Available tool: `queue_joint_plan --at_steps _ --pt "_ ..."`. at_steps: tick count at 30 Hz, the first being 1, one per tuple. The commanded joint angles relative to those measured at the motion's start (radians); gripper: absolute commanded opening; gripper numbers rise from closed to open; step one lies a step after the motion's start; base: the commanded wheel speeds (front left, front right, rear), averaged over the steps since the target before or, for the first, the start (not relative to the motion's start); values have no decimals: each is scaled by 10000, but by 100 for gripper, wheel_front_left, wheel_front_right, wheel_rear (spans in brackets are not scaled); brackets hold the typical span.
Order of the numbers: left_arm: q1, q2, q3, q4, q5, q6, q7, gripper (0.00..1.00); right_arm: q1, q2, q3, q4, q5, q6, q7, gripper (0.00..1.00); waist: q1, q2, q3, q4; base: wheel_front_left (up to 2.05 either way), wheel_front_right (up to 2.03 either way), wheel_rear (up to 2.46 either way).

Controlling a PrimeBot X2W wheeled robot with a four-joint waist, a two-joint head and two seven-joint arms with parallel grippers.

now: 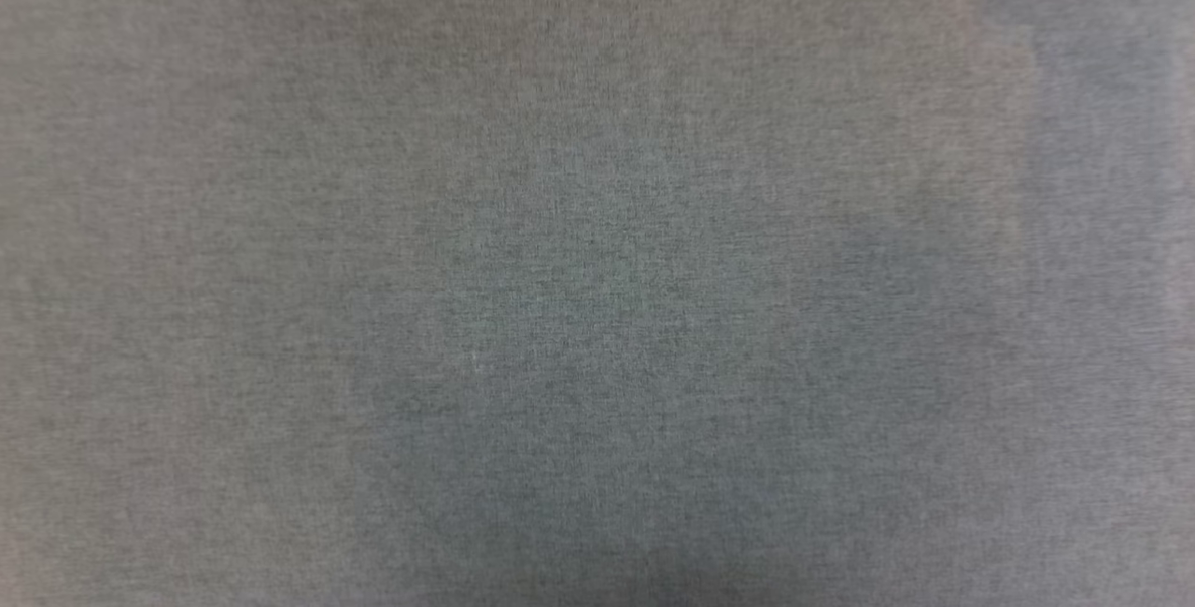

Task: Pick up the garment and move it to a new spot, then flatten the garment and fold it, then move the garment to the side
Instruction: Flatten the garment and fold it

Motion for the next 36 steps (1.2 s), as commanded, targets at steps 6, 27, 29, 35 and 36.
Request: queue_joint_plan --at_steps 6,27,29,35,36 --pt "-592 -271 -293 1800 56 -77 -1340 0 -648 556 -611 1349 -988 -21 -1588 0 -4 108 1335 194 0 0 0" --pt "6413 -758 -3365 3085 -2059 -154 -2279 0 4788 476 394 3659 -38 -21 -2064 0 -4 108 -1696 882 0 0 0" --pt "7091 -635 -3623 3022 -2172 -154 -2165 0 5427 367 544 3704 319 -21 -1764 0 -4 108 -2075 899 0 0 0" --pt "9303 17 -4278 2434 -2872 -154 -1012 0 7721 -57 916 3097 1764 -21 -536 0 -4 108 -3082 849 0 0 0" --pt "9617 116 -4343 2298 -2977 -154 -811 0 8077 -140 942 2959 1931 -21 -359 0 -4 108 -3222 834 0 0 0"
